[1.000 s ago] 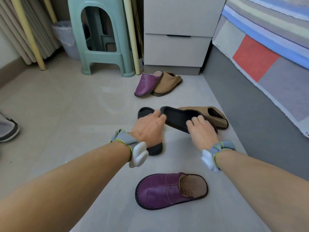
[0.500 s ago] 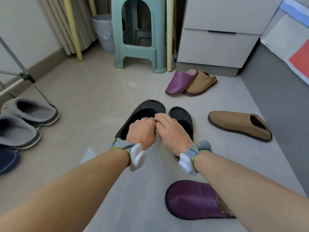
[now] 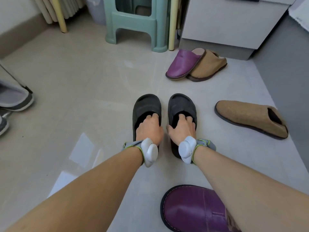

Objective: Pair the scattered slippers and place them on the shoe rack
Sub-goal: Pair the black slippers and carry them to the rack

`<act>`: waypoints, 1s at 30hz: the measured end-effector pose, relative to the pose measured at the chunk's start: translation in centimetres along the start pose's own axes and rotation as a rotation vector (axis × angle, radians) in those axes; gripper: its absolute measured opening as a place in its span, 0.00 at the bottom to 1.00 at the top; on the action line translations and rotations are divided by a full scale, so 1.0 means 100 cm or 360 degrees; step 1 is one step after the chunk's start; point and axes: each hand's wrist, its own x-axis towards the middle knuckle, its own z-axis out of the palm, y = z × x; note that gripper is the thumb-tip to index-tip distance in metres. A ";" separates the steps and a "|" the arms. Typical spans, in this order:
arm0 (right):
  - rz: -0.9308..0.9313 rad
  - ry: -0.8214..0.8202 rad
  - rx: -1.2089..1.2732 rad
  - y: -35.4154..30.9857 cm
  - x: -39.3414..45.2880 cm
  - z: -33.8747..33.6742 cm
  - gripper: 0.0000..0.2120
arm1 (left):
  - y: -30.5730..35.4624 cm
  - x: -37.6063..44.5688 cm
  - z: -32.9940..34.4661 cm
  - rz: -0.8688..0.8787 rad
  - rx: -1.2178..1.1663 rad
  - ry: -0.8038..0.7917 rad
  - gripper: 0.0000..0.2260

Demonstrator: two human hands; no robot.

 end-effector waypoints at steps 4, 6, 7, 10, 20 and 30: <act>-0.0106 -0.0167 0.0203 -0.016 0.003 0.003 0.18 | -0.004 0.006 0.005 -0.0001 -0.0185 -0.0185 0.08; -0.0117 -0.0237 0.0323 -0.022 -0.001 0.003 0.15 | -0.009 0.007 0.001 -0.0014 -0.0227 -0.0215 0.07; -0.0137 -0.0253 0.0378 -0.029 -0.003 0.004 0.13 | -0.015 0.009 -0.006 -0.0008 -0.0230 -0.0214 0.06; -0.0148 -0.0234 0.0519 -0.041 -0.008 0.003 0.13 | -0.023 0.009 -0.021 0.0028 -0.0261 -0.0185 0.06; -0.0399 0.0194 0.0809 -0.166 -0.050 -0.015 0.14 | -0.063 -0.005 -0.138 0.0094 -0.0291 0.0201 0.03; -0.0601 0.0273 0.0805 -0.319 -0.116 -0.051 0.12 | -0.115 -0.042 -0.290 -0.0013 -0.0141 0.0478 0.04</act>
